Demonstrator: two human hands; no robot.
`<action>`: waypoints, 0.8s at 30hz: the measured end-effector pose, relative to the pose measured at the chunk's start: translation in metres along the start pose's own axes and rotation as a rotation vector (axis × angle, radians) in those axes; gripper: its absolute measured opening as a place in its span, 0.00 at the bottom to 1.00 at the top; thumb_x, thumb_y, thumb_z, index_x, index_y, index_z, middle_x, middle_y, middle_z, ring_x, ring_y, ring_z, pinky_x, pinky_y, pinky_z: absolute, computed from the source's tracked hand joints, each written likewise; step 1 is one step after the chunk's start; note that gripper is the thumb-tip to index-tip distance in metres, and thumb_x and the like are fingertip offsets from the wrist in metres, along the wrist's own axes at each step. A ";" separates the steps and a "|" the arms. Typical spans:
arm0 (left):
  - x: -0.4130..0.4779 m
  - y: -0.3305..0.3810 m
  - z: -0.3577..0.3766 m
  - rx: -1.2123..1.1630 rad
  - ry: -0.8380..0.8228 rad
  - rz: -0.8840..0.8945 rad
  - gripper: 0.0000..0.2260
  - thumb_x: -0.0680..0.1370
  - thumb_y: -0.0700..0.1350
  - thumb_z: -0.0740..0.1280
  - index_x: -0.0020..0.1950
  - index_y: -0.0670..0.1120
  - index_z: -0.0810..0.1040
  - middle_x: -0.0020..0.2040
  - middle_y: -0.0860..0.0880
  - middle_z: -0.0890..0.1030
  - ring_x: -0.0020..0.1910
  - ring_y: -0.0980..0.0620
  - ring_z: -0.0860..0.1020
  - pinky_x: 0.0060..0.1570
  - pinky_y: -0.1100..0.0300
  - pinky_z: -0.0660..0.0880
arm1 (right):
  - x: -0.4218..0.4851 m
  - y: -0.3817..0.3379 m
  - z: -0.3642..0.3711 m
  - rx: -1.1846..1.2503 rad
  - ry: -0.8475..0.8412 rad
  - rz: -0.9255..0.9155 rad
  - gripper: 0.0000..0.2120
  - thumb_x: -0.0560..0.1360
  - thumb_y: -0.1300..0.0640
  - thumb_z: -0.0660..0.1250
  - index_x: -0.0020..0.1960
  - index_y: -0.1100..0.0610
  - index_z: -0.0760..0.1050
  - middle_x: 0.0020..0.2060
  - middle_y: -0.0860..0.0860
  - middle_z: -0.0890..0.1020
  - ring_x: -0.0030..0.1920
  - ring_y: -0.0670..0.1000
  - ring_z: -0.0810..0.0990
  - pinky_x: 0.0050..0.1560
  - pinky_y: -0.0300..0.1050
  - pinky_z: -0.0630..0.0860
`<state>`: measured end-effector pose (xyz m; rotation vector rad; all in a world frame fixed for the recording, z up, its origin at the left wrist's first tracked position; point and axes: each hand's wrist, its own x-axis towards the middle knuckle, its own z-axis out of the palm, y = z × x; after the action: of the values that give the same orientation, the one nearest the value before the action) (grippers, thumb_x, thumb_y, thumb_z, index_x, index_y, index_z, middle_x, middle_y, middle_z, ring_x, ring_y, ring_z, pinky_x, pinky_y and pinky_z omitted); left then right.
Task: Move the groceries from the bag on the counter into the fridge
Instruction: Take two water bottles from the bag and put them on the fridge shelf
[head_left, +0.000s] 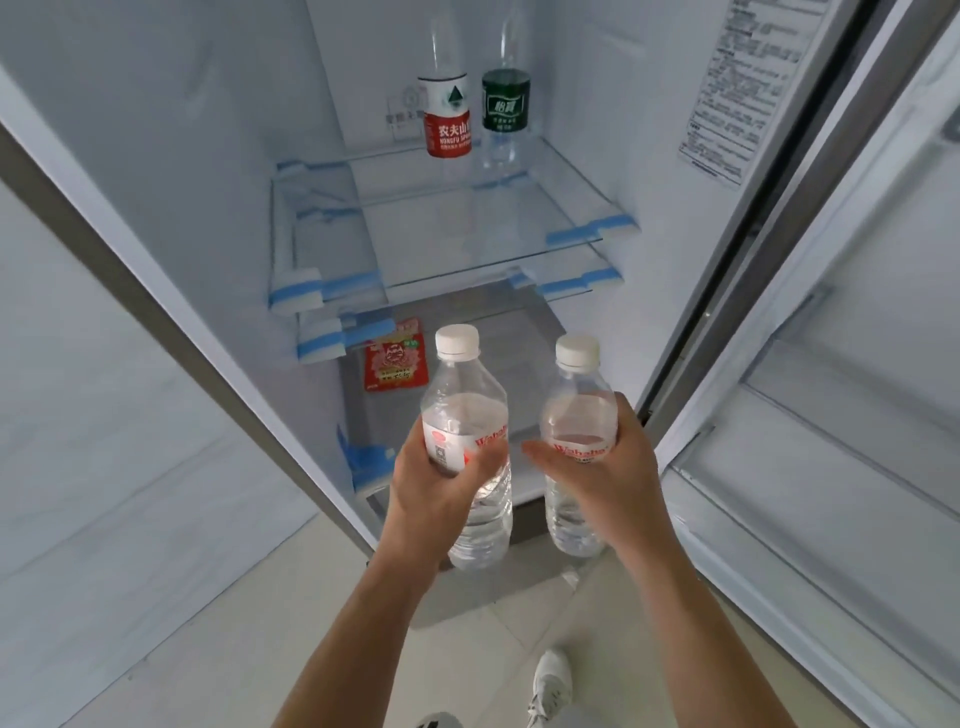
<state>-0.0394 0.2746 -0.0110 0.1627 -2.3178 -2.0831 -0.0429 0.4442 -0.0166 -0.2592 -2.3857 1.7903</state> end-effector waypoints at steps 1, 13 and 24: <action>0.007 0.009 0.005 -0.002 0.020 0.024 0.22 0.66 0.60 0.72 0.55 0.52 0.76 0.45 0.53 0.84 0.45 0.55 0.83 0.41 0.66 0.79 | 0.012 -0.009 -0.004 0.009 -0.005 -0.024 0.27 0.63 0.47 0.82 0.57 0.43 0.72 0.44 0.40 0.81 0.46 0.43 0.82 0.49 0.44 0.80; 0.076 0.111 0.018 -0.106 0.184 0.228 0.27 0.63 0.63 0.73 0.56 0.49 0.79 0.47 0.49 0.86 0.47 0.52 0.84 0.48 0.56 0.81 | 0.111 -0.106 -0.014 0.175 -0.063 -0.201 0.30 0.64 0.47 0.81 0.61 0.45 0.72 0.49 0.41 0.82 0.49 0.43 0.82 0.47 0.37 0.77; 0.148 0.147 -0.026 -0.079 0.358 0.324 0.10 0.71 0.50 0.75 0.48 0.54 0.77 0.38 0.56 0.84 0.38 0.62 0.82 0.36 0.71 0.76 | 0.174 -0.165 0.041 0.262 -0.146 -0.313 0.23 0.64 0.54 0.81 0.56 0.46 0.76 0.43 0.42 0.84 0.43 0.41 0.83 0.44 0.41 0.79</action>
<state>-0.1938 0.2502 0.1299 0.1338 -1.9078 -1.8114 -0.2296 0.4000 0.1326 0.2682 -2.0980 1.9905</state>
